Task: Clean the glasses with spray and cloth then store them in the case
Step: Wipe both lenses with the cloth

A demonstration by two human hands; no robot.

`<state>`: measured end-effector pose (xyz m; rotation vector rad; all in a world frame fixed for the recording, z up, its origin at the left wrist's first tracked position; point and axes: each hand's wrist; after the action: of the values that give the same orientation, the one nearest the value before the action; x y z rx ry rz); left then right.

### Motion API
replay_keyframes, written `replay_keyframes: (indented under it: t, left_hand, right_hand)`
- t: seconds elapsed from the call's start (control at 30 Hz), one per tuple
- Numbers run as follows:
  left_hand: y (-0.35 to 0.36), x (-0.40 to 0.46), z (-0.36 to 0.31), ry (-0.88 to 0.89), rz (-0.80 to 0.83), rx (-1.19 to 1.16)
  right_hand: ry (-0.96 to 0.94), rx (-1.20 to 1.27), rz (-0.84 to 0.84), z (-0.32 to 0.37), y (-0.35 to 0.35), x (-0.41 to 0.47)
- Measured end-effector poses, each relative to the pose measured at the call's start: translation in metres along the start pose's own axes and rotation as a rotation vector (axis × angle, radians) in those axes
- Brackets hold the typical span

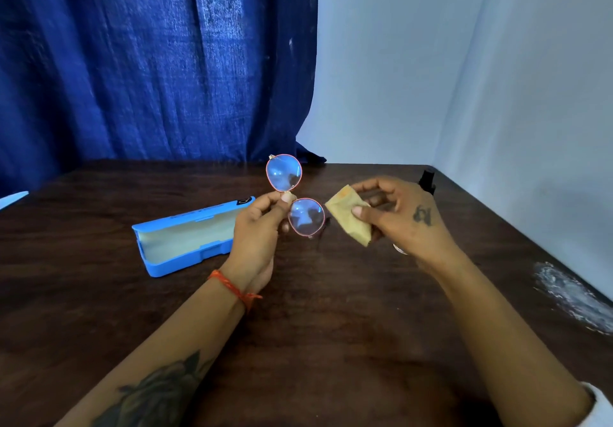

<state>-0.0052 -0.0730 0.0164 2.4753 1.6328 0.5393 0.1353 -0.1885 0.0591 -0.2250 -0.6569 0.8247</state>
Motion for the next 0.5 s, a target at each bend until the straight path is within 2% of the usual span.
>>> replay_keyframes:
  t: [0.13,0.2,0.3,0.4,0.5]
  left_hand:
    - [0.0,0.002,-0.005,-0.115,0.018,-0.204]
    - [0.0,0.003,-0.006,-0.155,0.004,-0.279]
    - [0.0,0.004,-0.007,-0.202,0.003,-0.37]
    - [0.001,0.003,-0.008,-0.253,0.022,-0.45]
    - [0.002,0.0,-0.011,-0.319,0.02,-0.463]
  right_hand:
    - [-0.065,-0.069,0.15,-0.005,0.013,-0.008]
    - [-0.156,-0.157,0.196,-0.005,0.025,-0.012]
    - [-0.287,-0.27,0.171,-0.008,0.038,-0.017]
    - [-0.389,-0.28,0.112,-0.01,0.049,-0.023]
    - [-0.501,-0.344,0.124,-0.012,0.053,-0.026]
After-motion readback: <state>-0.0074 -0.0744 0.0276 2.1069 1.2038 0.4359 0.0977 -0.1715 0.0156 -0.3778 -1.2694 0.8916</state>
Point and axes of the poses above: each hand's wrist, its own x-axis towards the middle knuckle, its own y-axis out of the palm, z = x × y, and after that the axes turned 3 degrees about -z, right-handed
